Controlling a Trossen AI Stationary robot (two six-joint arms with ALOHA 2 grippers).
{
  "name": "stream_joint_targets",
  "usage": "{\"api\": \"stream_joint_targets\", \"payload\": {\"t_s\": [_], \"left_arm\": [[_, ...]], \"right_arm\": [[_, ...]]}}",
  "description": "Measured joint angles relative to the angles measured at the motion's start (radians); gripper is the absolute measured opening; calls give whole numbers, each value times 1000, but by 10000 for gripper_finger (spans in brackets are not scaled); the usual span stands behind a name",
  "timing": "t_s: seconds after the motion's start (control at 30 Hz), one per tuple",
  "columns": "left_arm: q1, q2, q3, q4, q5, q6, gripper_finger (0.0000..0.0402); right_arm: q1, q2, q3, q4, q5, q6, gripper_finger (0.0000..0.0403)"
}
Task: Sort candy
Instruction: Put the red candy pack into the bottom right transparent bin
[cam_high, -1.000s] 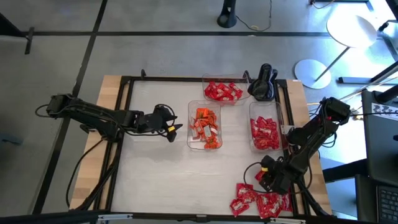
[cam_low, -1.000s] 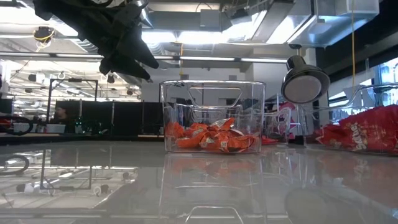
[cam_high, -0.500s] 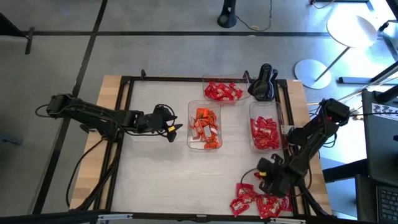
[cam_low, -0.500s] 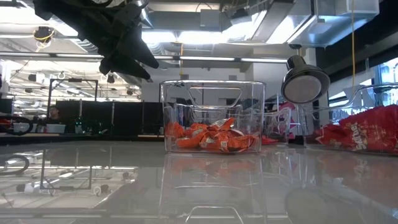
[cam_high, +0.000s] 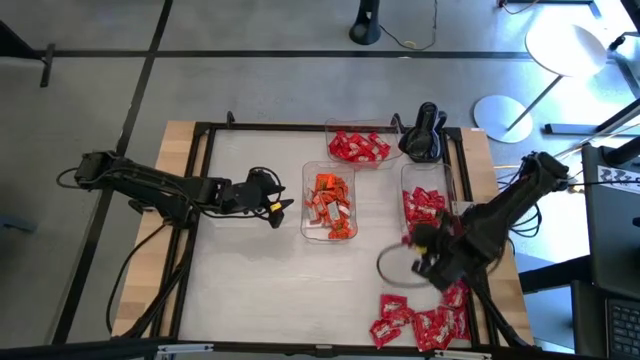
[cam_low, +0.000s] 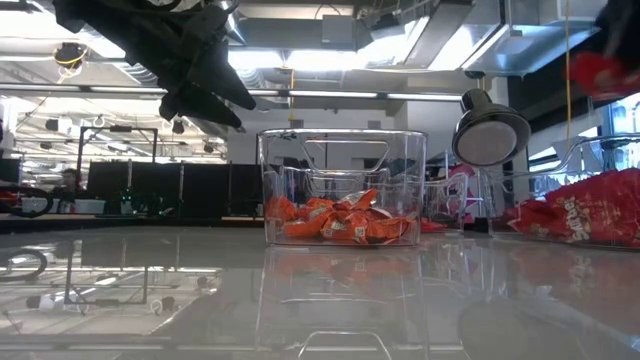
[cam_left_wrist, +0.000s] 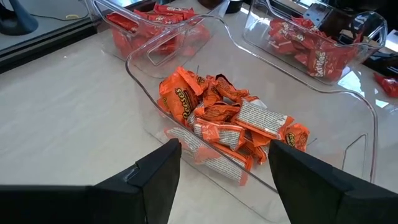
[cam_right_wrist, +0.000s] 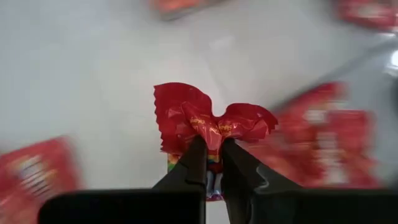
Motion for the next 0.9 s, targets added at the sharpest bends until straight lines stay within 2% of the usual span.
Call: {"api": "stream_joint_targets", "payload": {"t_s": [0.2, 0.3, 0.47, 0.7, 0.8, 0.9], "left_arm": [[0, 0, 0, 0, 0, 0, 233], [0, 0, 0, 0, 0, 0, 233], [0, 0, 0, -1, 0, 1, 233], [0, 0, 0, -1, 0, 3, 233], [0, 0, 0, -1, 0, 3, 233], [0, 0, 0, -1, 0, 3, 233]], "right_arm": [[-148, -58, -25, -150, 137, 73, 25], [-220, -65, -45, -171, 153, 74, 25], [-299, -63, -94, -180, 128, 29, 26], [-352, -63, -174, -148, 35, 20, 31], [-348, -63, -191, -146, 12, 19, 59], [-348, -63, -191, -146, 7, 12, 104]]}}
